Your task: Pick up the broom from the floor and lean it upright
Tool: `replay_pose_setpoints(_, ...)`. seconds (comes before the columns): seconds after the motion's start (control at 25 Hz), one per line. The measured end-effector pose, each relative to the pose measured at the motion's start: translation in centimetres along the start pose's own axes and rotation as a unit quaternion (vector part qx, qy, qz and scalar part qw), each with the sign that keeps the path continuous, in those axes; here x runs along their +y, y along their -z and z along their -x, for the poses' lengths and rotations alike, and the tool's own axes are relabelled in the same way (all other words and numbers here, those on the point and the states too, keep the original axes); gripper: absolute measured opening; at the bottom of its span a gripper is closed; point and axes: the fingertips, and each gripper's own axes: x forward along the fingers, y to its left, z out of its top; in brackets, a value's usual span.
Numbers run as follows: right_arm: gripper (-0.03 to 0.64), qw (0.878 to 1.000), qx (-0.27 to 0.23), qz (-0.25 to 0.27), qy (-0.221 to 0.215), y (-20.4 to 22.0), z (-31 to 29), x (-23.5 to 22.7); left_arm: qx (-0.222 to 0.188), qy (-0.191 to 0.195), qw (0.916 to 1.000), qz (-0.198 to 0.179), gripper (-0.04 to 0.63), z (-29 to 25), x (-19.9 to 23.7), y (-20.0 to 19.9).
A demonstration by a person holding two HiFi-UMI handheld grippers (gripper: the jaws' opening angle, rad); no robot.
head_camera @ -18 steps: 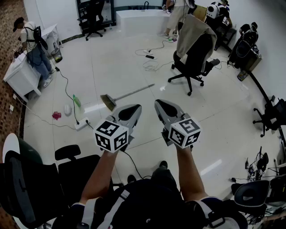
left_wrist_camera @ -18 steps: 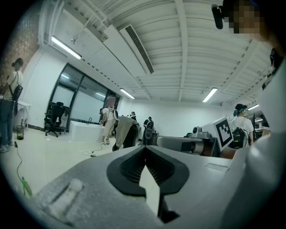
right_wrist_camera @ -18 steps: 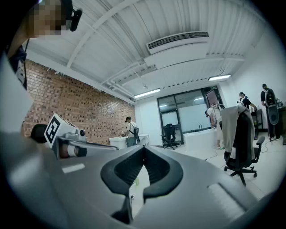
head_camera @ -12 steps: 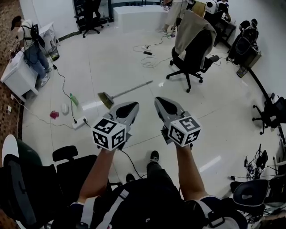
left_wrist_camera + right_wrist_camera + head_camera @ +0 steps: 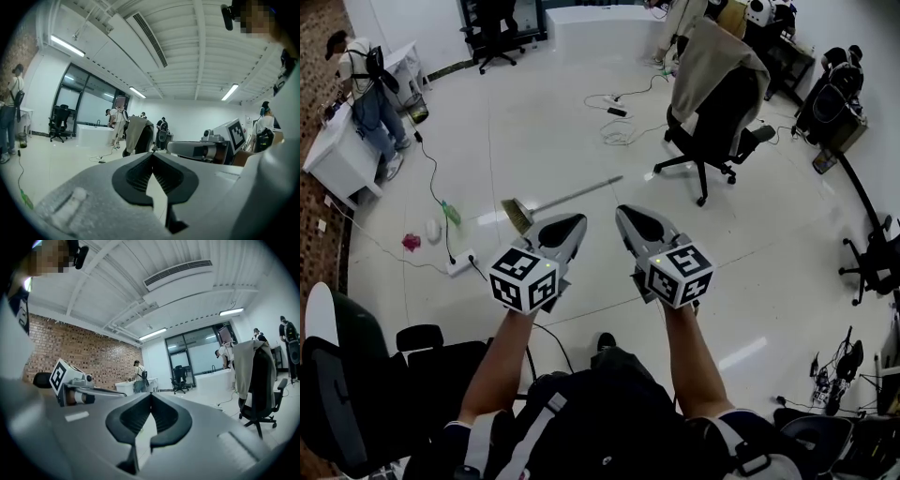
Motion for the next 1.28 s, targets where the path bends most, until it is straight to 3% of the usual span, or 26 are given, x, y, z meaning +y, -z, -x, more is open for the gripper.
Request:
replay_pose_setpoints(0.28,0.003,1.000,0.006,-0.021,-0.017,-0.3,-1.8,-5.9,0.011,-0.014,0.9998,-0.008,0.001,-5.1,1.5,-1.1)
replay_pose_setpoints(0.56,0.003,0.999,0.016,-0.029,-0.012,-0.1,-5.8,-9.6,0.028,-0.016,0.9995,0.006,0.001,-9.1,6.1,-0.8)
replay_pose_setpoints(1.08,0.003,0.996,0.067,-0.020,0.060,0.4,-17.0,-16.6,0.024,0.042,0.9982,0.037,0.000,-18.4,18.1,-0.7)
replay_pose_setpoints(1.28,0.003,0.993,0.073,-0.034,0.089,1.1,-20.2,-19.6,0.048,0.068,0.9958,0.037,0.000,-21.8,21.3,-0.1)
